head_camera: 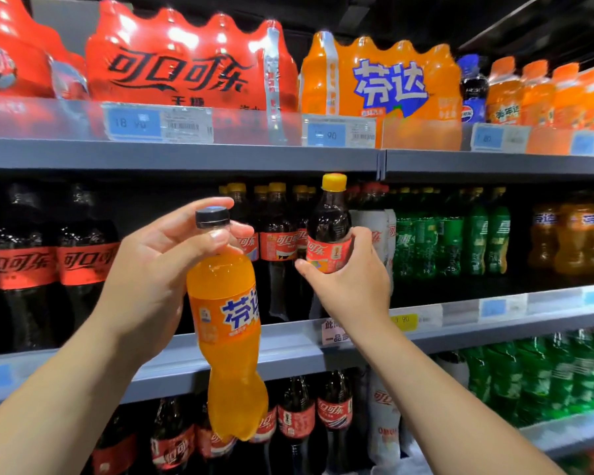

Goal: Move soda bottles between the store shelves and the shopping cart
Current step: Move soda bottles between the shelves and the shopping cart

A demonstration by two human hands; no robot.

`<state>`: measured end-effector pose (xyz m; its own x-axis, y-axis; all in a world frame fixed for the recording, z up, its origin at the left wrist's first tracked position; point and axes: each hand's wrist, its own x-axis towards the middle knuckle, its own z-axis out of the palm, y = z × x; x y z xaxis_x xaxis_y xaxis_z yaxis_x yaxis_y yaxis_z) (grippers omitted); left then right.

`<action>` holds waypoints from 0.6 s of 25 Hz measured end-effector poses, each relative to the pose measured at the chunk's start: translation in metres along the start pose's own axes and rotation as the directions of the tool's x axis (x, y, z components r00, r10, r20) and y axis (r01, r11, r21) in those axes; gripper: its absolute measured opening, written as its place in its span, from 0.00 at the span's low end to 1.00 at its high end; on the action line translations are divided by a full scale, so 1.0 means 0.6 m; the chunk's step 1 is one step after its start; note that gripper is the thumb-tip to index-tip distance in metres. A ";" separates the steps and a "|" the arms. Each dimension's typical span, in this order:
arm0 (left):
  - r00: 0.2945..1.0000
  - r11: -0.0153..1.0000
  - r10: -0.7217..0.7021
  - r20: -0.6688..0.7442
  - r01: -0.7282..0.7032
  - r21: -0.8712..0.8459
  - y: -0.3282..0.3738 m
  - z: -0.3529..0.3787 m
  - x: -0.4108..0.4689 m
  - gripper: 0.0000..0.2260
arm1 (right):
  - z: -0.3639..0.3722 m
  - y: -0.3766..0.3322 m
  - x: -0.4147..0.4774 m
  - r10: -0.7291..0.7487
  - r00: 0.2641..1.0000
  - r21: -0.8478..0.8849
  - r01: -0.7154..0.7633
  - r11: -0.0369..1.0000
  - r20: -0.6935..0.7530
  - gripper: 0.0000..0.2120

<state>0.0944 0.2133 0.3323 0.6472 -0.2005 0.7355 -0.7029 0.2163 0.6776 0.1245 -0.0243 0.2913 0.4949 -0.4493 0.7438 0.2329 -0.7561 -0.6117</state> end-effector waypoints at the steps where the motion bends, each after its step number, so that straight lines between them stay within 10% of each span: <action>1: 1.000 1.000 -0.004 0.001 0.004 0.007 -0.001 0.004 -0.001 0.20 | 0.003 0.004 0.002 0.013 1.000 -0.025 -0.012 1.000 0.015 0.33; 15: 0.999 0.996 -0.018 -0.043 0.021 0.083 -0.024 0.018 -0.023 0.18 | 0.011 0.035 0.048 0.091 0.912 -0.074 -0.066 0.995 0.399 0.31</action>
<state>0.0924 0.2024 0.3127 0.6716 -0.1628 0.7228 -0.7112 0.1319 0.6905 0.1491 -0.0502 0.2981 0.8069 -0.2884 0.5155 0.1368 -0.7577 -0.6381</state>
